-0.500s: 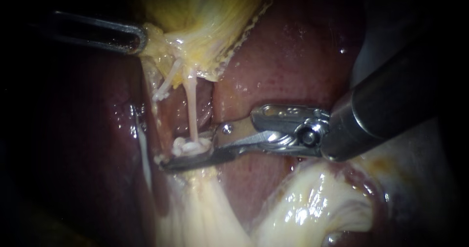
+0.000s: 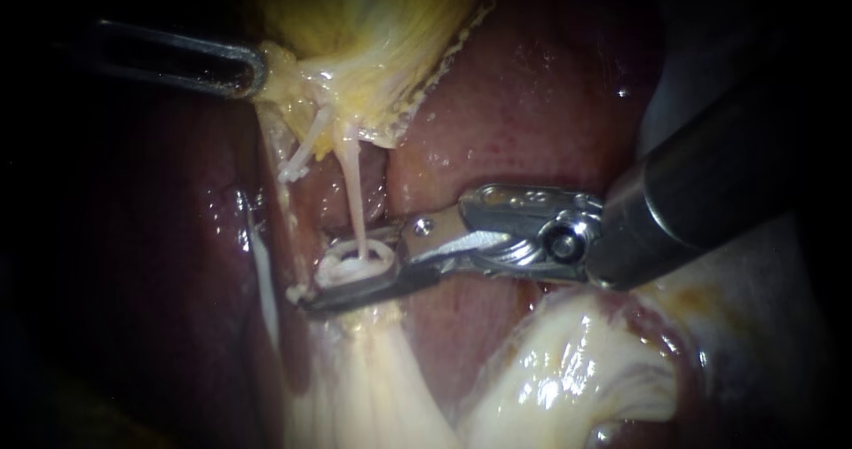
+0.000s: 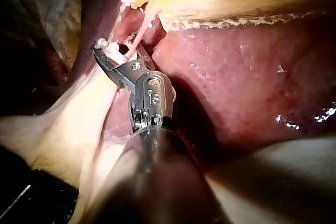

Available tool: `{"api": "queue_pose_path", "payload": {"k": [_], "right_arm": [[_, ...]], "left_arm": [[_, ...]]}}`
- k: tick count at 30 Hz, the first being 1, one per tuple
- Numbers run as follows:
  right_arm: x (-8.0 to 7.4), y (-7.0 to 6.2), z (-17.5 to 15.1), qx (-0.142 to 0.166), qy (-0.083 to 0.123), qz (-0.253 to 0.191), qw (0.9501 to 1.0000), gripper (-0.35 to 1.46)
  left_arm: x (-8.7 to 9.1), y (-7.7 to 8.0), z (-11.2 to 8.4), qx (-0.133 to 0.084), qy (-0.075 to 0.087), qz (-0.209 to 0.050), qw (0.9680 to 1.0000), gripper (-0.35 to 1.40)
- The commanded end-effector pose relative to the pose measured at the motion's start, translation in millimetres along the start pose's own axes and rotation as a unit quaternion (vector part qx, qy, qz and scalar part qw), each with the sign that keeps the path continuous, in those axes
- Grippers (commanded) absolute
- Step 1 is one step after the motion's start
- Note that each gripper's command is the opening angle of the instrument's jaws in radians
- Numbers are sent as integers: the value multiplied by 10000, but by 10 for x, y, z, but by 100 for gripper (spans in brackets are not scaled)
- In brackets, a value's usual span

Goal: Clipping second clip right tube

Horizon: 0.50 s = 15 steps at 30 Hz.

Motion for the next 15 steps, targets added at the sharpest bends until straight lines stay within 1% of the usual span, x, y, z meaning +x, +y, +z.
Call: {"api": "queue_pose_path", "payload": {"k": [1,2,4,7,9,11,13,15], "right_arm": [[1,0,-5,19,13,1,10000,50],[2,0,-9,24,15,10,10000,50],[6,0,-21,77,134,50,9999,50],[12,0,-36,268,250,99,9993,50],[12,0,-43,467,335,111,9983,50],[11,-1,-42,752,478,346,9954,50],[9,-1,-38,1034,626,593,9909,50],[9,-3,-34,1252,690,773,9867,50]], "left_arm": [[0,0,-1,8,2,4,10000,-35],[0,0,-1,9,2,4,10000,-35],[0,0,-1,9,3,4,10000,-35],[0,0,-1,9,3,4,10000,-35],[0,0,-1,9,3,4,10000,-35],[0,0,-1,9,3,4,10000,-35],[0,0,-1,9,3,4,10000,-35],[0,0,-2,10,3,4,10000,-35]]}}
